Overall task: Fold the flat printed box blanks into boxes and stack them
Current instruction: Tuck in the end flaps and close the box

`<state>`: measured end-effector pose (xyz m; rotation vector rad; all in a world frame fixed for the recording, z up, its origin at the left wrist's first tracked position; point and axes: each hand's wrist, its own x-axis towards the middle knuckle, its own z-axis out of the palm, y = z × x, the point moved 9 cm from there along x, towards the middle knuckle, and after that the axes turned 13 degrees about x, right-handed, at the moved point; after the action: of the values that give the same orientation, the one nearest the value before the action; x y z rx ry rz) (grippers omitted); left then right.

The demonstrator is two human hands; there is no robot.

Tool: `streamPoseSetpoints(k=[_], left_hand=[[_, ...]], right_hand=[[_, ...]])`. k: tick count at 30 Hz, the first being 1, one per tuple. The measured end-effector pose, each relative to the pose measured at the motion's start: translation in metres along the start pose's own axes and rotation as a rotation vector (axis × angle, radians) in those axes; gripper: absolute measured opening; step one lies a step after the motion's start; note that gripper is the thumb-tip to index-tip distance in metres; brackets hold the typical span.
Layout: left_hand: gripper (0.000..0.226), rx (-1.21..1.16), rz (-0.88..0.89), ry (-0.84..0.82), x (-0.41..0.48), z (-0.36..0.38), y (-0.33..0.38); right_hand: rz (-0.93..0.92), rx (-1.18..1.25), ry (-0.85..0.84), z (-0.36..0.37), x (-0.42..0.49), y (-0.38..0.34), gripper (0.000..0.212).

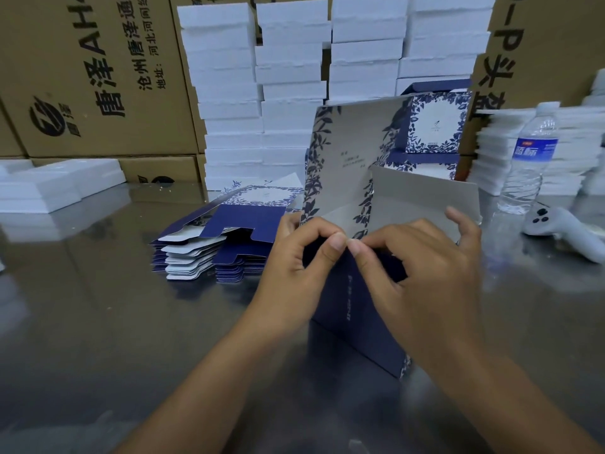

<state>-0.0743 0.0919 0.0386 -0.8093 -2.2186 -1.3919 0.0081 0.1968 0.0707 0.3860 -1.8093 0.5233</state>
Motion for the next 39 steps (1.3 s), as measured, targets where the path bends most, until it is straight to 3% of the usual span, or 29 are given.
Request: streamPoseSetpoints(k=[10, 21, 27, 39], left_hand=[[0.013, 0.008, -0.124, 0.197, 0.0, -0.017, -0.023], [0.022, -0.012, -0.132, 0.238, 0.002, -0.024, -0.032], [0.016, 0.266, -0.012, 0.393, -0.002, -0.044, -0.025], [0.021, 0.132, -0.056, 0.295, 0.006, -0.037, -0.036]], right_hand=[[0.145, 0.081, 0.015, -0.002, 0.001, 0.017, 0.029], [0.067, 0.081, 0.001, -0.002, 0.001, 0.004, 0.029], [0.066, 0.114, -0.016, 0.003, 0.001, 0.003, 0.029], [-0.065, 0.137, 0.034, -0.005, -0.002, -0.007, 0.031]])
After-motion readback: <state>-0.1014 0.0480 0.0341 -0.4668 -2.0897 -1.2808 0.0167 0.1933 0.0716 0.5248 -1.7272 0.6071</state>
